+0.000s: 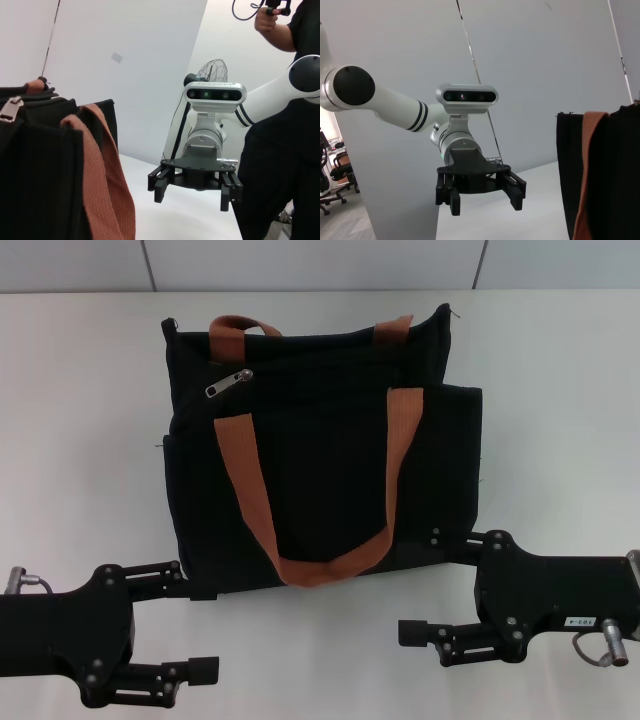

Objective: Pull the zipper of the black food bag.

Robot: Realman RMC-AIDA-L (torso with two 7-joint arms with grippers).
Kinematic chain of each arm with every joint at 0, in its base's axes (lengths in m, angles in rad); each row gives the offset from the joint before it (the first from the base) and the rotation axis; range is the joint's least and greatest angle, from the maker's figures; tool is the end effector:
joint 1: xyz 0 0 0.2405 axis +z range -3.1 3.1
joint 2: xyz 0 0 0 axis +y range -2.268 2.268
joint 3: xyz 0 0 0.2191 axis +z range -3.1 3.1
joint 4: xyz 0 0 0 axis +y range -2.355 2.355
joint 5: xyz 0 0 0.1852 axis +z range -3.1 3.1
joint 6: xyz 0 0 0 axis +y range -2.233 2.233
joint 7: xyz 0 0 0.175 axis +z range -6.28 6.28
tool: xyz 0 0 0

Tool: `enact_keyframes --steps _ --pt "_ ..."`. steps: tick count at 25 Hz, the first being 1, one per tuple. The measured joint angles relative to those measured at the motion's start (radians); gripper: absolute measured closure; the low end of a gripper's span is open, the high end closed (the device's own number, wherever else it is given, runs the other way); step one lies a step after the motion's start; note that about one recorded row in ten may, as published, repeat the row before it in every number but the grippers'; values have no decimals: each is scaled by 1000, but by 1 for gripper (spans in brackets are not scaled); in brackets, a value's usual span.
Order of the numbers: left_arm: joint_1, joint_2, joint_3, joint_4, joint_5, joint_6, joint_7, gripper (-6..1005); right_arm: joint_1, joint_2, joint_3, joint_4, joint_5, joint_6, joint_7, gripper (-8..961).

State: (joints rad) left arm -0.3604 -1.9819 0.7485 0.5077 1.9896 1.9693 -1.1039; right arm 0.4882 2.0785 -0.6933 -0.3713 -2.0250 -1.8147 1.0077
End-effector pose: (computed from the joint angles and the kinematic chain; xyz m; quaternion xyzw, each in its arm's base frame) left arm -0.2276 0.2009 0.0071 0.9395 0.1483 0.3085 0.0147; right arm 0.1953 0.2239 -0.0410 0.9343 -0.1275 -0.3330 0.0037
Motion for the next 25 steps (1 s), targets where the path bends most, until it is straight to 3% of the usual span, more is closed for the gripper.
enact_keyframes --steps 19,25 --pt "0 -1 0 0 -1 -5 1 216 2 0 3 0 0 6 0 136" --pt "-12 -3 -19 0 -153 36 32 219 2 0 8 0 3 9 0 137"
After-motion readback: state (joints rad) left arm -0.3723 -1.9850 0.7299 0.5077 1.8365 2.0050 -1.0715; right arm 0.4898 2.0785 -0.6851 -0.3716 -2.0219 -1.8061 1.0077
